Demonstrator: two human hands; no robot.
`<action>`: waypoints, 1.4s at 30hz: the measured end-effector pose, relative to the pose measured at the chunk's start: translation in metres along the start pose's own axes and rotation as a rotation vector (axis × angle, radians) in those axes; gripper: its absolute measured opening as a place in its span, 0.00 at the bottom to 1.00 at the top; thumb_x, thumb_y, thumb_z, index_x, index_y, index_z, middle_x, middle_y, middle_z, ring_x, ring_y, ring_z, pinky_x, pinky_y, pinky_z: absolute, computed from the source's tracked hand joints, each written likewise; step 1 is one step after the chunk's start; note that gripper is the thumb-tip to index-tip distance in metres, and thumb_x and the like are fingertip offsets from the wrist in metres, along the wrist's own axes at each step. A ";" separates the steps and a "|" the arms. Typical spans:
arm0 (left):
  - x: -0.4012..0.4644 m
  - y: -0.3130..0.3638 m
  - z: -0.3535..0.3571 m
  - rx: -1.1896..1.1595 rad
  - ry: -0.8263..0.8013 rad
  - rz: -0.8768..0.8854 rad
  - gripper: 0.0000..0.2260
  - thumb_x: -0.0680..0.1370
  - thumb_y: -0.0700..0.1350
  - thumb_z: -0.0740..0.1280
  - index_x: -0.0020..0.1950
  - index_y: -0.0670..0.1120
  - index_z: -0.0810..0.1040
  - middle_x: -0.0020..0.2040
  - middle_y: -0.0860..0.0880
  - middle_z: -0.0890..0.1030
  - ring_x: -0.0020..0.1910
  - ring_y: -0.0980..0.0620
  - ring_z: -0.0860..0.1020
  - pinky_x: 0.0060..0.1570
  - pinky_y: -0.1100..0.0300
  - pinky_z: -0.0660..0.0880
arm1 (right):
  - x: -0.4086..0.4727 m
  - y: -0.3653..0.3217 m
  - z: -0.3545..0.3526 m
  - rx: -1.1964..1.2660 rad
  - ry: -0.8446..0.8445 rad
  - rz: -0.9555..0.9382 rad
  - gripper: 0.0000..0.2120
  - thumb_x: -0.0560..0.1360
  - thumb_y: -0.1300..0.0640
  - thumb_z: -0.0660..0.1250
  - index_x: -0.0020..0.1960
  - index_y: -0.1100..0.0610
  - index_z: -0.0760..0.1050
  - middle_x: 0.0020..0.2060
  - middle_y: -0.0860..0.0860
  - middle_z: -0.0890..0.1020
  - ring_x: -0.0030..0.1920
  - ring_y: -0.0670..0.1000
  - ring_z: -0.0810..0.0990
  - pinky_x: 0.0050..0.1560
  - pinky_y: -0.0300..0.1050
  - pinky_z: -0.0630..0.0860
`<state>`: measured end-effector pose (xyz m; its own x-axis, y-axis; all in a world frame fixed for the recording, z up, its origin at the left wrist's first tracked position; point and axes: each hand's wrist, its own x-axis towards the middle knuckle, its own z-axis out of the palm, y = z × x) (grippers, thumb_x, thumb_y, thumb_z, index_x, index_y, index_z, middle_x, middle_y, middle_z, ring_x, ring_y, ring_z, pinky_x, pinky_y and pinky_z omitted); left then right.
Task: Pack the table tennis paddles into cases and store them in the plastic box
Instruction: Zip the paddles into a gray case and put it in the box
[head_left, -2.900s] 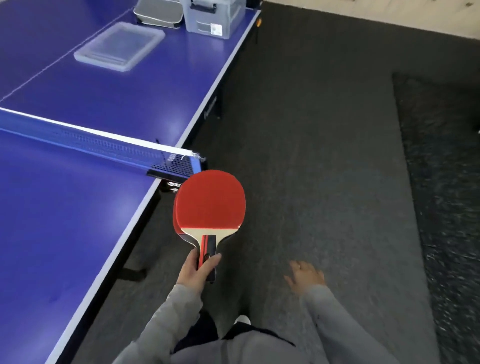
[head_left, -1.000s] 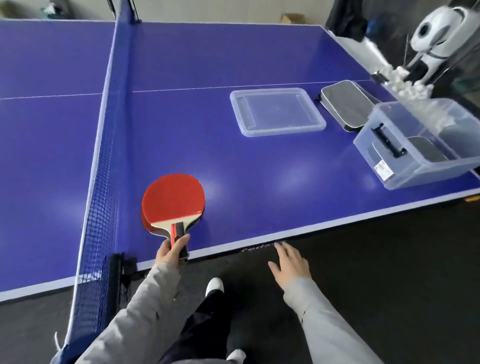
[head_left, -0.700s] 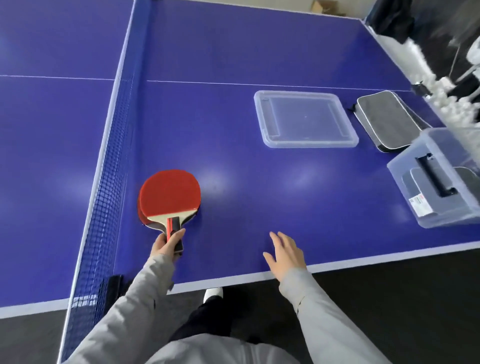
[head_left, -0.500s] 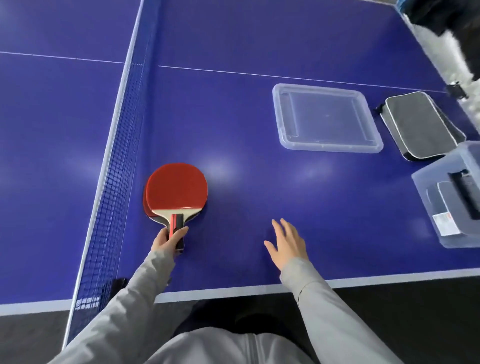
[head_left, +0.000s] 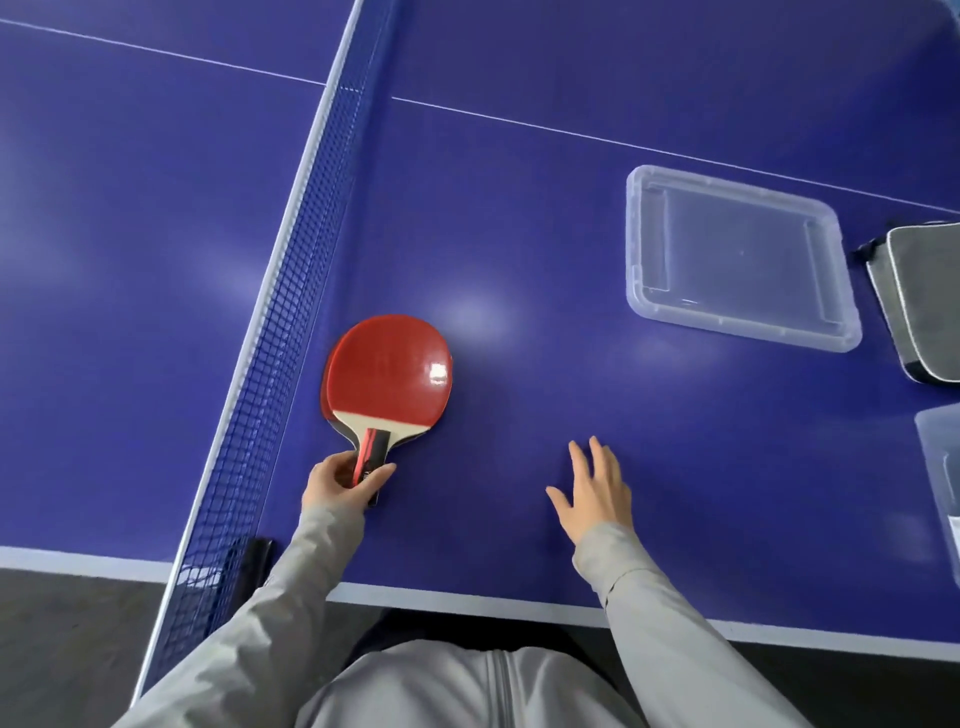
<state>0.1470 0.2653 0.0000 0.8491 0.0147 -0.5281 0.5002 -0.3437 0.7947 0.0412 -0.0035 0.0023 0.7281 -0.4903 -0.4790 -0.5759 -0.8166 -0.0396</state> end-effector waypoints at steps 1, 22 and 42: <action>0.001 0.000 0.000 0.025 0.000 0.006 0.11 0.66 0.50 0.77 0.41 0.51 0.78 0.36 0.48 0.78 0.35 0.52 0.74 0.41 0.57 0.74 | 0.000 0.000 0.001 -0.008 0.002 -0.002 0.32 0.78 0.44 0.59 0.77 0.52 0.50 0.77 0.53 0.48 0.77 0.54 0.48 0.69 0.51 0.63; -0.012 0.004 0.008 0.276 0.044 0.019 0.18 0.71 0.51 0.73 0.57 0.45 0.76 0.52 0.48 0.68 0.46 0.49 0.74 0.54 0.55 0.72 | -0.003 0.001 0.005 -0.054 0.005 -0.027 0.34 0.79 0.44 0.57 0.77 0.54 0.46 0.78 0.54 0.45 0.77 0.55 0.45 0.71 0.50 0.62; -0.044 0.043 0.078 1.391 -0.466 0.721 0.37 0.77 0.64 0.54 0.78 0.45 0.44 0.78 0.48 0.40 0.77 0.48 0.41 0.74 0.52 0.41 | -0.040 0.053 -0.027 0.038 -0.019 0.074 0.30 0.81 0.46 0.55 0.77 0.52 0.46 0.78 0.52 0.48 0.77 0.52 0.46 0.74 0.51 0.54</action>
<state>0.1177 0.1764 0.0337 0.5753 -0.6940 -0.4329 -0.7026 -0.6903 0.1728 -0.0090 -0.0355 0.0432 0.6761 -0.5427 -0.4983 -0.6420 -0.7659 -0.0369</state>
